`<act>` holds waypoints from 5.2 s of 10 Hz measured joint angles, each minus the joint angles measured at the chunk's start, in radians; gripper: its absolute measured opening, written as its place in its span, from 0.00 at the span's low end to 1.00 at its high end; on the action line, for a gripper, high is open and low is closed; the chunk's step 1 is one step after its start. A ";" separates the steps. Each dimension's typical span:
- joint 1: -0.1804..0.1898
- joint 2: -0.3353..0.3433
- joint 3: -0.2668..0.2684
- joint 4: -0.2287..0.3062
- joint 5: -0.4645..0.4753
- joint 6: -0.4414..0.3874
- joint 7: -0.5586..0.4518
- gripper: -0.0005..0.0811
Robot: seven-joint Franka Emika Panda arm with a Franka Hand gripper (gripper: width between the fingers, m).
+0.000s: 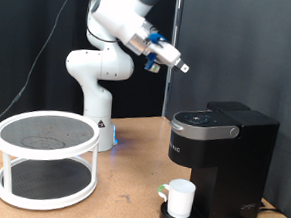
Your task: Make a cup of coffee with the keurig machine
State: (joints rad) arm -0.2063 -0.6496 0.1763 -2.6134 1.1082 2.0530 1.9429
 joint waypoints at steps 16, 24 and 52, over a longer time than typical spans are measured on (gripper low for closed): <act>-0.142 0.292 0.264 0.487 -0.791 -0.088 0.197 0.91; -0.144 0.450 0.276 0.519 -0.846 -0.063 0.196 0.91; -0.159 0.683 0.313 0.575 -0.859 -0.102 0.271 0.01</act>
State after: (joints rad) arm -0.3656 0.0332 0.4893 -2.0380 0.2488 1.9510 2.2141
